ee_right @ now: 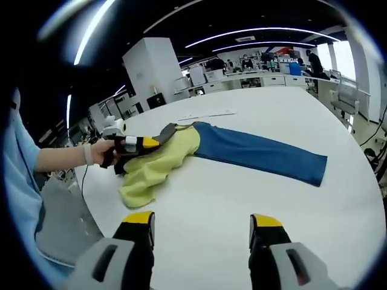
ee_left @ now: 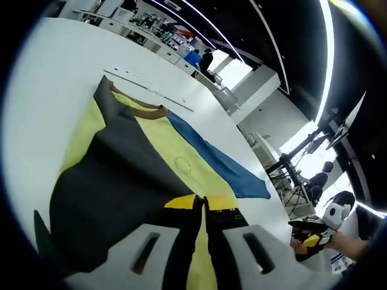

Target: Fold the garment on the visible template until the final outline fits inside the template.

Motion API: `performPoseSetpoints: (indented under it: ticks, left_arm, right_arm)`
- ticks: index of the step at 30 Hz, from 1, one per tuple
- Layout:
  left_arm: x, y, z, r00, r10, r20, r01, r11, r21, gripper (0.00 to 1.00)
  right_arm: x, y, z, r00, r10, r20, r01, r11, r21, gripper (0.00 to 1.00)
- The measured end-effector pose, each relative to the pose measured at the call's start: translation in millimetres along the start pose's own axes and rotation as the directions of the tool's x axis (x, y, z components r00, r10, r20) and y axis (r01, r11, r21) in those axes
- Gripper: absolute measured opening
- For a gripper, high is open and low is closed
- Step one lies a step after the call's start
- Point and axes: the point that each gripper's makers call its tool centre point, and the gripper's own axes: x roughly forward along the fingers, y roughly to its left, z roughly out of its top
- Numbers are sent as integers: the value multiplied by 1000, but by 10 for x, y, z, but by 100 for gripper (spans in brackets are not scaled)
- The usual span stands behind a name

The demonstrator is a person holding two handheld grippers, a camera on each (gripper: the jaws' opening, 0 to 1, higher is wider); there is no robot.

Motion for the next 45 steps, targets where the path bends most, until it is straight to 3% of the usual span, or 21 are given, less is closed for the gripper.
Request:
performPoseSetpoints:
  ticks: [5,9,16,21,24,31,35,36,45]
  left_arm:
    - [60,-17,-108,1000,-3,-26,4,999,43,0]
    - [62,-1,-107,1000,-7,-29,9,999,47,1]
    - [-24,-154,-3,998,-66,-14,66,997,29,15]
    - [-120,-302,22,992,-122,-20,123,988,91,35]
    - [-169,-279,68,994,-109,-10,109,979,170,45]
    - [-303,-325,140,992,-123,-2,120,965,235,64]
    - [-345,-285,201,993,-114,11,106,955,278,86]
    - [-361,-280,216,993,-116,12,106,945,310,90]
    - [-484,-167,164,994,-99,-53,112,920,376,99]
  right_arm:
    - [-6,-2,1,1000,-1,-1,1,1000,-2,62]
    - [-18,-6,5,1000,-2,3,2,1000,1,62]
    - [-28,9,13,1000,-3,9,3,1000,4,62]
    - [-15,33,16,1000,-1,7,1,1000,1,62]
    - [-10,57,28,1000,3,10,-3,1000,0,62]
    - [-3,74,42,1000,6,8,-6,1000,-8,62]
    - [-2,83,66,1000,8,11,-8,1000,-13,63]
    - [-1,86,74,1000,8,11,-8,1000,-16,63]
    - [14,100,105,1000,12,9,-12,1000,-25,63]
